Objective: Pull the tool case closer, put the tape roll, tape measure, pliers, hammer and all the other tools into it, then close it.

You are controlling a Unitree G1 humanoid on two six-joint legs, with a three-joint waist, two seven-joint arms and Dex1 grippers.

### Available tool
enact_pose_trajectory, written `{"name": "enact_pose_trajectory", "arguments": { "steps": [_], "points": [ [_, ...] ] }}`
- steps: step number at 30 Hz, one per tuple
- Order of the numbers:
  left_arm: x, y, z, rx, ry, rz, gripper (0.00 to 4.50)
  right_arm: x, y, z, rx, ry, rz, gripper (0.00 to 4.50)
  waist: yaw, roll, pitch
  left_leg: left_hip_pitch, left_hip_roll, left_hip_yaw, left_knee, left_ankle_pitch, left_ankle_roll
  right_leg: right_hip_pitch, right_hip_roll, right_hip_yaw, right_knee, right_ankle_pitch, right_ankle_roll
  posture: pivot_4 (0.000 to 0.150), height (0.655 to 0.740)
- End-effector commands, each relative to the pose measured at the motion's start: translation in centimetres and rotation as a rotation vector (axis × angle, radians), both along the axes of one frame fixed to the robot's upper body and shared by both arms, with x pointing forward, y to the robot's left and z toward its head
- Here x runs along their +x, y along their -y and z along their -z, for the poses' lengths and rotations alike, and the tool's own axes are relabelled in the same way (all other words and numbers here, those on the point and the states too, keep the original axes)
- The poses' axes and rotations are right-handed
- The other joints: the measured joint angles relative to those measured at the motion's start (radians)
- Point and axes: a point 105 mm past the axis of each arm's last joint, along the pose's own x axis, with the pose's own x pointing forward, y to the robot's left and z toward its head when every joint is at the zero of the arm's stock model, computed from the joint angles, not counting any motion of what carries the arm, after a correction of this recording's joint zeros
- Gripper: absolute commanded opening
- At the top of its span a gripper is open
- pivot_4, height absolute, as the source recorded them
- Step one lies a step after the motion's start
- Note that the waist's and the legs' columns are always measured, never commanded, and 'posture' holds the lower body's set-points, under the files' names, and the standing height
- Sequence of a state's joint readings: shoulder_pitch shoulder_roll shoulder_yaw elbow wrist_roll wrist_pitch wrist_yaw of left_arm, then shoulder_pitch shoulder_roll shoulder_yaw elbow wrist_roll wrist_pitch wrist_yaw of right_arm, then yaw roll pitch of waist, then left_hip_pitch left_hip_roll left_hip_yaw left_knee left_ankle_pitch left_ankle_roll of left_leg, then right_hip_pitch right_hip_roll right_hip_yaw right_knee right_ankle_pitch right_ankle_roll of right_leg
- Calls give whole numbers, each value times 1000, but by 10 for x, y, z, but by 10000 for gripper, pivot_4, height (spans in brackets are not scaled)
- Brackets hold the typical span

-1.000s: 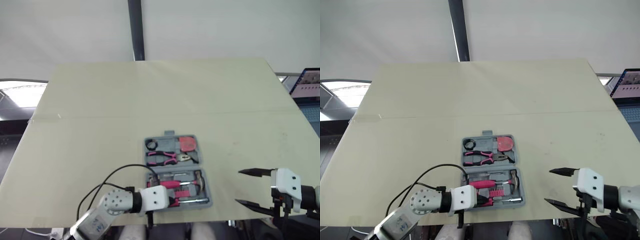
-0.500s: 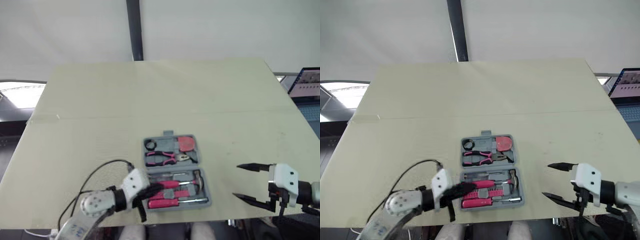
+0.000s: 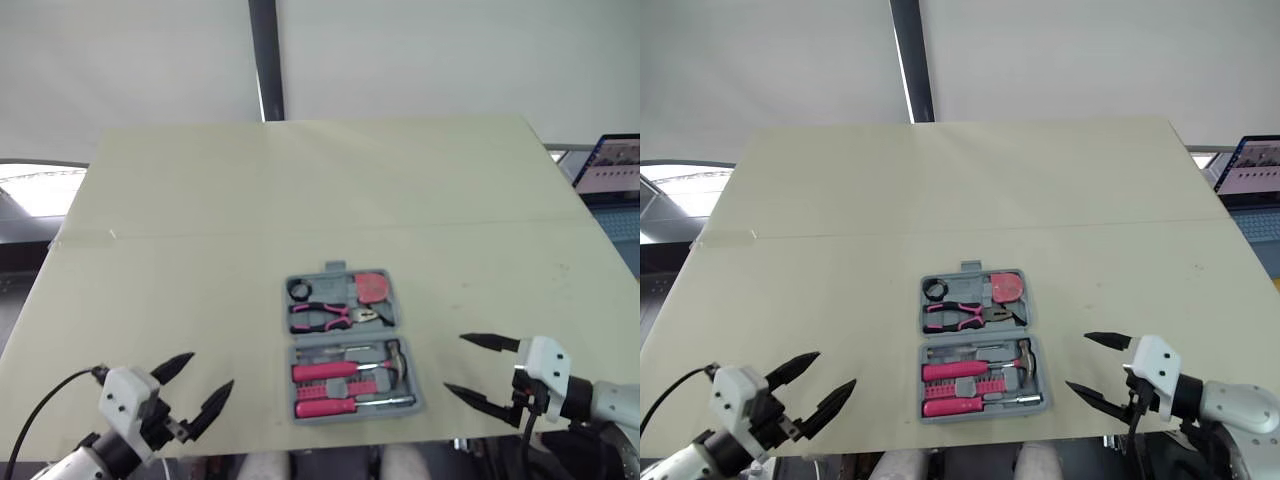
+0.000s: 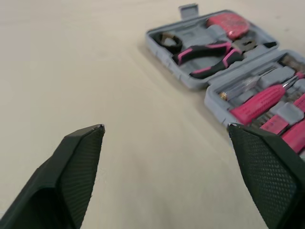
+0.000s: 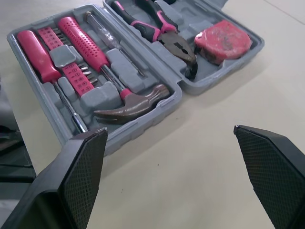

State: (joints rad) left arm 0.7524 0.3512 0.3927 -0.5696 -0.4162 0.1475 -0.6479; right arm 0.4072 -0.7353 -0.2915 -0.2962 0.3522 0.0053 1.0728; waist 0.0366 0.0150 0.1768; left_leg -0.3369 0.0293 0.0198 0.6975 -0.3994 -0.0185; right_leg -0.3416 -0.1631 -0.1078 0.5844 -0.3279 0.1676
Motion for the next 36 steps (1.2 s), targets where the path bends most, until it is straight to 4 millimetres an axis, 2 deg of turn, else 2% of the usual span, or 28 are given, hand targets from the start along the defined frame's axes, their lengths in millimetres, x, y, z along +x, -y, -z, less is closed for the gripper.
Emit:
{"name": "enact_pose_trajectory", "arguments": {
  "steps": [1, 8, 12, 15, 22, 29, 36],
  "points": [
    [-8, -10, 1, 42, 18, -30, 43984, 2, 8, -8, -10, 49, 42, 45000, -5, -1, 0, 0, 0, 0, 0, 0, 0, 0, 0, 0, 0, 0, 0, 1500, 7360],
    [-7, -12, 6, 60, 20, -23, 43984, 2, 18, -6, -33, 30, 67, 45000, -13, -1, 0, 0, 0, 0, 0, -1, 0, -1, 0, 0, 0, -1, -2, 1500, 7360],
    [6, -7, 4, 62, 20, -5, 43984, 14, 39, 0, -145, -81, 198, 45000, -11, -1, 0, 0, 0, 0, 0, -1, 0, -1, 0, 0, 1, -1, -2, 1500, 7360],
    [25, 9, -2, 39, 28, 68, 36406, 30, 40, -3, -149, -115, 240, 36605, -13, -1, 0, 0, 1, 0, 0, -1, 0, -1, 0, 0, 1, -1, -2, 1500, 7360],
    [53, 38, 2, 48, 14, 159, 1689, 52, 17, -6, -86, -148, 236, 1862, -12, 0, 0, -1, 0, 0, -1, -1, 0, -3, 0, -1, 5, -1, -1, 1500, 7360],
    [90, 51, 6, 86, -15, 181, 780, 76, -12, -6, -65, -179, 221, 844, -10, 0, 0, -1, 0, 0, 0, 0, -1, -3, 0, 0, 7, 0, 0, 1500, 7360],
    [109, 70, 15, 100, -92, 242, 780, 83, -23, 1, -94, -251, 241, 844, -13, 0, 0, -3, 0, 0, 0, 0, -1, -5, 0, -1, 7, 0, 0, 1500, 7360]
  ]
}}
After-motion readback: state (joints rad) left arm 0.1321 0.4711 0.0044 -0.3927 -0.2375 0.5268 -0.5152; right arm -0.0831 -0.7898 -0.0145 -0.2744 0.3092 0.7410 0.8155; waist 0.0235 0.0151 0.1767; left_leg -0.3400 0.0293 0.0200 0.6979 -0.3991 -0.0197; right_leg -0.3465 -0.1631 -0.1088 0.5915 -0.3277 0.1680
